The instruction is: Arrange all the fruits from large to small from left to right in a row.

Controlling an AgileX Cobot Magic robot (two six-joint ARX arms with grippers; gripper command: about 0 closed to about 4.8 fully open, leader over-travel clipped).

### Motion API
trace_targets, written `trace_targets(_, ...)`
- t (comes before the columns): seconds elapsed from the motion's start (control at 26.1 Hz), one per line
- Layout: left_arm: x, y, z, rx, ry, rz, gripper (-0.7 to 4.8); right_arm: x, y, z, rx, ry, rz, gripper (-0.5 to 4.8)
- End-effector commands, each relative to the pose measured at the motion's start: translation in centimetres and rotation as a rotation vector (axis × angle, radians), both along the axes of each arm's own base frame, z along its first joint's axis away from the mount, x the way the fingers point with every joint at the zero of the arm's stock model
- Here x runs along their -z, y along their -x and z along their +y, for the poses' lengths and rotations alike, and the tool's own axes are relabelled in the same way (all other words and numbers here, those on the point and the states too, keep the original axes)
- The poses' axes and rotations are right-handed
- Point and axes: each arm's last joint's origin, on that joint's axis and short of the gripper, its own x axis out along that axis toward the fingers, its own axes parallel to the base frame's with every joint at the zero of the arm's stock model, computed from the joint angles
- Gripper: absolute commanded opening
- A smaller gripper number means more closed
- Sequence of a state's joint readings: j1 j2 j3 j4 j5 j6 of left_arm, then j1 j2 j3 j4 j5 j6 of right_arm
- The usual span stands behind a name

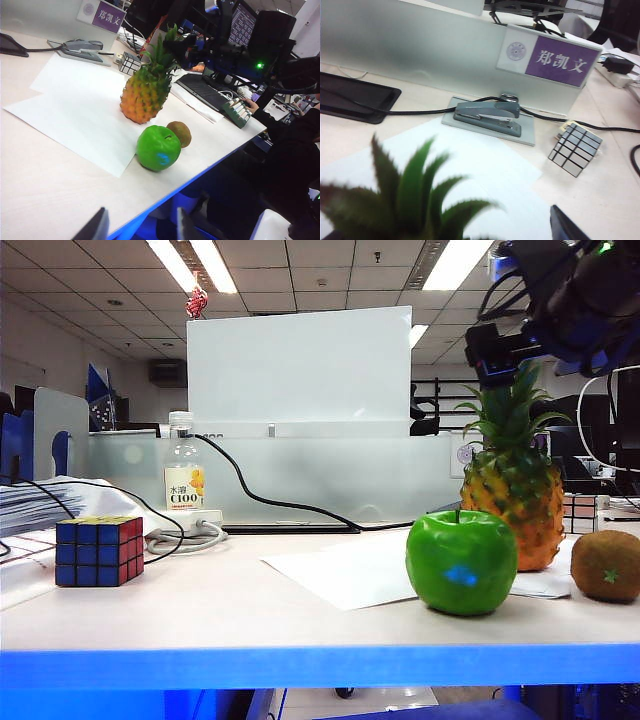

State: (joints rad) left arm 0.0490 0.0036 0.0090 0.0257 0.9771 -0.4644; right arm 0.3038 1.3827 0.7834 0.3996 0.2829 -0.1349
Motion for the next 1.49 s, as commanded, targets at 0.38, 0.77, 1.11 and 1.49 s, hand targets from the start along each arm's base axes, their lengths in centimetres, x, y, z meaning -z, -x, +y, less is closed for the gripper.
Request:
trace_targets(0.38, -0.2, 0.0, 0.0, -0.014, -0.003, -0.020, 1.84, -2.3, -1.0, 0.5, -0.067, -0.068, -0.079, -0.05)
trace_targets(0.77, -0.2, 0.0, 0.1, -0.024, -0.007, -0.026, 1.84, -9.2, -1.9, 1.4, -0.212, -0.197, -0.181, -0.06)
trace_targets(1.11, -0.2, 0.0, 0.1, -0.025, -0.007, -0.028, 1.84, -10.3, -0.6, 5.0, -0.553, -0.331, -0.106, -0.05)
trace_targets(1.49, -0.2, 0.0, 0.0, -0.020, -0.007, -0.026, 1.84, -8.5, 3.6, 12.7, -0.781, -0.192, 0.011, -0.05)
